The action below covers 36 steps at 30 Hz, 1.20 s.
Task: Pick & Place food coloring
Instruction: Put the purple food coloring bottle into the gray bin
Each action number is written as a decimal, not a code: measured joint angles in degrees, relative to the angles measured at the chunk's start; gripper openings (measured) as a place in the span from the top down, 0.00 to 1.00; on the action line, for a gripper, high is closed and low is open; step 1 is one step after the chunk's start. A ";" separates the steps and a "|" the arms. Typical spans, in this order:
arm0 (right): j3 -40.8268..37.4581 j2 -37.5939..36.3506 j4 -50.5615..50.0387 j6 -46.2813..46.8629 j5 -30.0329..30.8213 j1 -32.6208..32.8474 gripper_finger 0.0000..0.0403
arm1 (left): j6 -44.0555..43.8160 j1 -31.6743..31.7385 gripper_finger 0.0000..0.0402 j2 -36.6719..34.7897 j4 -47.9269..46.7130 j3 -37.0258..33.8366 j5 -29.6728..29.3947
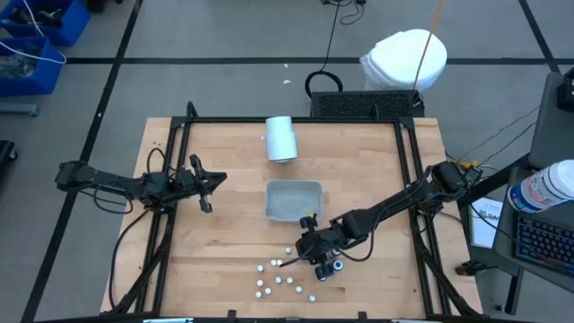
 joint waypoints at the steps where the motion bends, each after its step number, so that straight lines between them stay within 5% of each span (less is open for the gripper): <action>1: 0.00 0.00 -0.03 0.01 0.00 0.00 0.72 | 0.00 0.02 0.90 0.01 -0.02 0.00 0.00; 36: -0.15 -2.57 0.08 1.95 -0.07 -0.01 0.72 | -0.13 0.02 0.90 -0.01 -0.03 -0.02 0.02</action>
